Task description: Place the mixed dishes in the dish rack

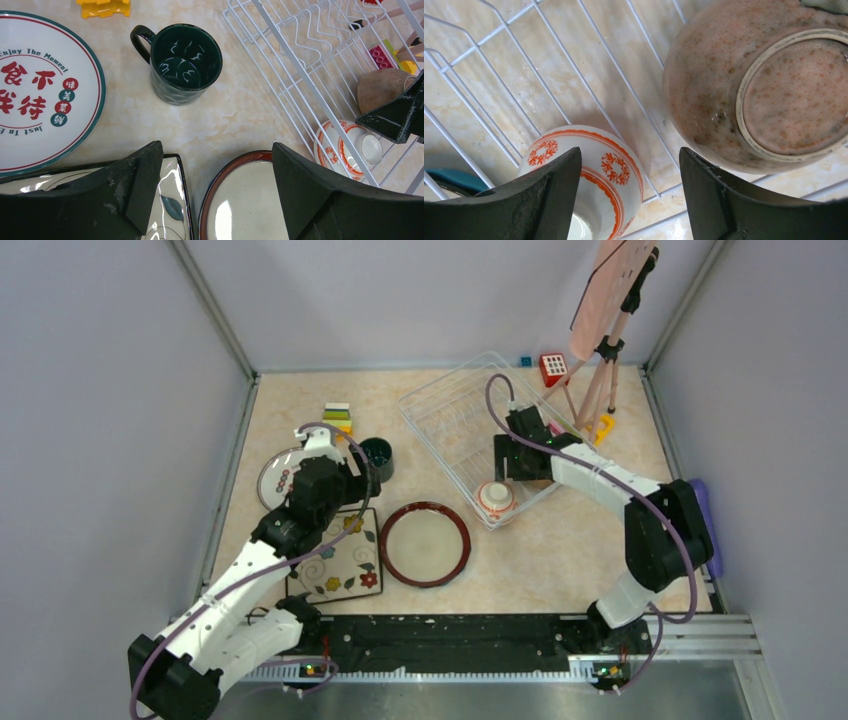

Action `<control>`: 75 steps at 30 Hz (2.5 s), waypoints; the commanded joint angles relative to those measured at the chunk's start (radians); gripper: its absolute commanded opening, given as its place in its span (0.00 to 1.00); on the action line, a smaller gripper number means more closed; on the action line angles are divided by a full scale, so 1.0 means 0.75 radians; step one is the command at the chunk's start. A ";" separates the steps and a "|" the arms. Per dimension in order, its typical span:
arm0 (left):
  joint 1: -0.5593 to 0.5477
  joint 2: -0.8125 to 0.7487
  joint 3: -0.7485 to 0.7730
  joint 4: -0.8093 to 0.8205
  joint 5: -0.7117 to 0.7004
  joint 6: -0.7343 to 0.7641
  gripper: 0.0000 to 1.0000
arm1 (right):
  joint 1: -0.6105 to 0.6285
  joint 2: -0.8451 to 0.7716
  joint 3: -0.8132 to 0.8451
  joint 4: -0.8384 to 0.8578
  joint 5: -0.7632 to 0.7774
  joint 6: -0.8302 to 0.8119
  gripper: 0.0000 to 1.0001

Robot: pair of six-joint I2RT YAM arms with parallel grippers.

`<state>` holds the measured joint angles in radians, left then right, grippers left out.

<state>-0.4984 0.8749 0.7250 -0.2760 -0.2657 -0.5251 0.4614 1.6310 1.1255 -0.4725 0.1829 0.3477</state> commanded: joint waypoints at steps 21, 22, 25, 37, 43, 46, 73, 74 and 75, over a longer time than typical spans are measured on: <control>0.049 0.050 0.044 0.039 -0.056 -0.007 0.86 | -0.011 -0.258 0.100 0.145 -0.227 0.057 0.61; 0.061 0.072 0.055 0.044 -0.047 -0.007 0.86 | -0.008 -0.270 0.092 0.162 -0.258 0.052 0.62; 0.090 0.139 0.092 0.063 -0.060 -0.002 0.86 | 0.006 -0.303 0.058 0.213 -0.362 0.040 0.64; 0.152 0.345 0.229 -0.133 0.189 0.033 0.80 | 0.162 -0.417 0.003 0.199 -0.575 -0.006 0.63; 0.150 0.444 0.118 -0.199 0.740 0.046 0.76 | 0.188 -0.533 -0.090 0.172 -0.653 -0.027 0.63; 0.149 0.467 0.013 -0.117 0.800 0.035 0.72 | 0.189 -0.580 -0.119 0.179 -0.671 -0.030 0.63; 0.151 0.475 -0.061 -0.120 0.771 0.078 0.00 | 0.211 -0.564 -0.202 0.164 -0.825 -0.010 0.63; 0.151 0.442 -0.057 -0.130 0.759 0.078 0.00 | 0.223 -0.551 -0.193 0.156 -0.815 -0.017 0.63; 0.149 0.407 -0.050 -0.139 0.751 0.078 0.00 | 0.237 -0.536 -0.180 0.144 -0.803 -0.025 0.63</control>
<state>-0.3813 1.2774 0.6395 -0.3672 0.3500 -0.4686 0.6022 1.1988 0.9619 -0.3664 -0.4305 0.3428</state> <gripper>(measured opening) 0.035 0.632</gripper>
